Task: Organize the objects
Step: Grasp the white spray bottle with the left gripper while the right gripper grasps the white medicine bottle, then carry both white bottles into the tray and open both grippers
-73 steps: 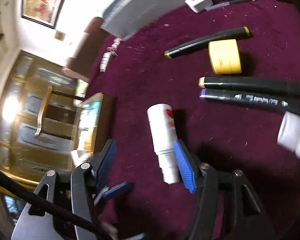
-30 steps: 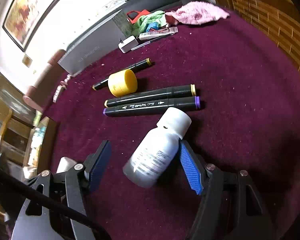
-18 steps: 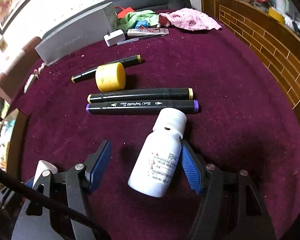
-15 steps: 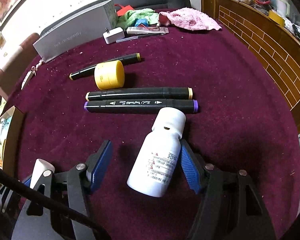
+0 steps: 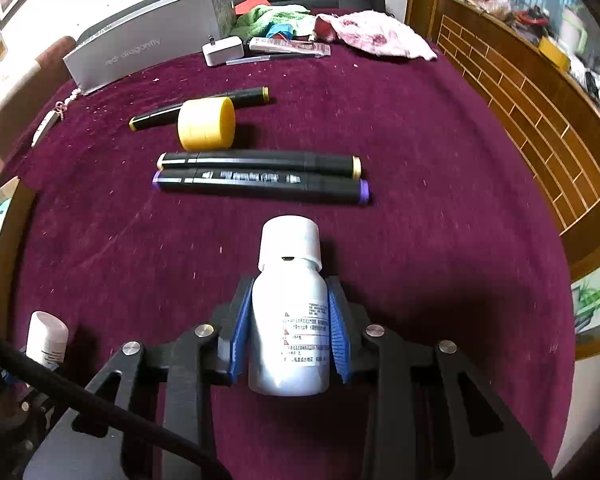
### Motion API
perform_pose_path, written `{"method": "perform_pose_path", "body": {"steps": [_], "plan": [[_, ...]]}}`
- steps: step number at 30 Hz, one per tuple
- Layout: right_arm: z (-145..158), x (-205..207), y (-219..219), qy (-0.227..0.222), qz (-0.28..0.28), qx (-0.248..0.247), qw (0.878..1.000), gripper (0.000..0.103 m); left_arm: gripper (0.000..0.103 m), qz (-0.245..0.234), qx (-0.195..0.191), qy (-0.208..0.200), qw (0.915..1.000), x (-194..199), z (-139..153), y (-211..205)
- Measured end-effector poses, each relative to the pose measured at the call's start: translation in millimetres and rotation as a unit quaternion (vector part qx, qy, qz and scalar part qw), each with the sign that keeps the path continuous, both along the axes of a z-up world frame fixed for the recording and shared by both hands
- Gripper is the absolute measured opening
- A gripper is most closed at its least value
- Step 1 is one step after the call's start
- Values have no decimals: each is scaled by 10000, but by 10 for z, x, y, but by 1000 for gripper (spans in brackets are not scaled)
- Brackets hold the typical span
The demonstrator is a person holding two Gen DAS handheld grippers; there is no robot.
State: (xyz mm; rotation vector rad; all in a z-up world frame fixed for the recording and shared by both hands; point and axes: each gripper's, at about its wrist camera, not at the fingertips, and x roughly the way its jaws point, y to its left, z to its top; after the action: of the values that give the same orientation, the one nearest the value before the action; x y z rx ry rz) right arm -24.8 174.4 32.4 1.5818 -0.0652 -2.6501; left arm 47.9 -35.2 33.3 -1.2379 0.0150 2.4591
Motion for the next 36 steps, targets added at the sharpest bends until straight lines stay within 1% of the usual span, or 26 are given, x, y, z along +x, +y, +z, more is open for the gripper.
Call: {"method": "perform_pose_path", "body": {"steps": [5, 10, 15, 22, 36], "plan": [[45, 232, 46, -30, 60, -281, 9996, 32, 25, -32, 271, 97, 9996, 237, 147, -113], [114, 481, 10, 9, 165, -501, 9986, 32, 25, 20, 443, 194, 9988, 427, 235, -250], [164, 697, -149, 45, 370, -599, 9975, 32, 25, 108, 438, 275, 9986, 573, 273, -367], [267, 942, -444, 126, 793, -769, 9938, 32, 25, 357, 301, 495, 9977, 756, 343, -555], [551, 1253, -1067, 397, 1514, -758, 9848, 32, 25, 906, 254, 919, 9913, 1013, 548, -1071]]}}
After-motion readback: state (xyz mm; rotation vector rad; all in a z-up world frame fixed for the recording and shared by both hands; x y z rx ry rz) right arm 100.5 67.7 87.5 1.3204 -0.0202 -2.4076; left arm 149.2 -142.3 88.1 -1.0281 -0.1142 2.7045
